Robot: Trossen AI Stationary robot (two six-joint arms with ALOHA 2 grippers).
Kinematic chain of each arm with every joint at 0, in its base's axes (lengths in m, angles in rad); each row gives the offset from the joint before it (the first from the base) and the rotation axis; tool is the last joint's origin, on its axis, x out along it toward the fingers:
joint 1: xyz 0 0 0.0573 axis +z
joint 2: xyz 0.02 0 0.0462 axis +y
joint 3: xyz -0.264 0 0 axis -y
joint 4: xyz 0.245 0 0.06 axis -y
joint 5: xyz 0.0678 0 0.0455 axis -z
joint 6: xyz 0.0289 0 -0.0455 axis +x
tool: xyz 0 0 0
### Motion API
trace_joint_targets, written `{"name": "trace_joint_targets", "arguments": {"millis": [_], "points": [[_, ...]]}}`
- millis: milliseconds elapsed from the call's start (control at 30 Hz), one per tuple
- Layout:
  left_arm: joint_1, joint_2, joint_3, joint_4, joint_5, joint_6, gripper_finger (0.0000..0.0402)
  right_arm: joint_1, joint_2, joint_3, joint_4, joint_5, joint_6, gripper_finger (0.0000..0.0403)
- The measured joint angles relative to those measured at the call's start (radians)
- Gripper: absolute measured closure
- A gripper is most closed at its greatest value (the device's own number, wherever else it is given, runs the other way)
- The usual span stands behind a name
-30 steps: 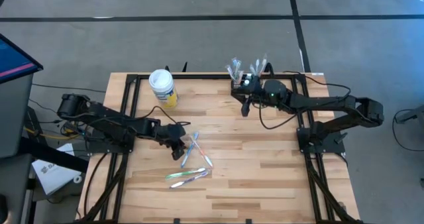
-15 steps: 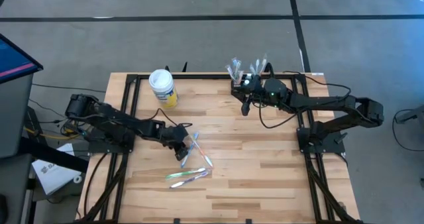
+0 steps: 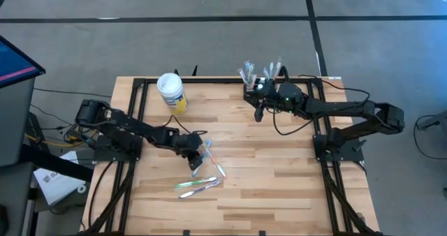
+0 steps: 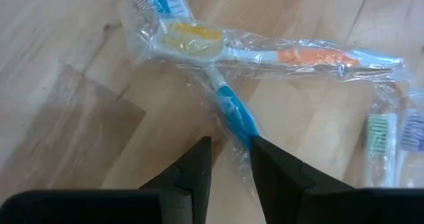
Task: Pick & Place toothbrushing station
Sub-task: Put the blue toothbrush into the black mesh organizer
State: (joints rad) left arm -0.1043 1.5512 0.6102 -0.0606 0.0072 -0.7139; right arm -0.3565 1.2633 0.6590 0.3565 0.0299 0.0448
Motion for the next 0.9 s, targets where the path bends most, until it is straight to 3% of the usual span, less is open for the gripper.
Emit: {"name": "trace_joint_targets", "arguments": {"millis": [900], "points": [[0.005, -0.037, 0.002, 0.001, -0.026, -0.072, 0.0302, 0.000, 0.000, 0.000, 0.001, 0.000, 0.000, 0.0283]]}}
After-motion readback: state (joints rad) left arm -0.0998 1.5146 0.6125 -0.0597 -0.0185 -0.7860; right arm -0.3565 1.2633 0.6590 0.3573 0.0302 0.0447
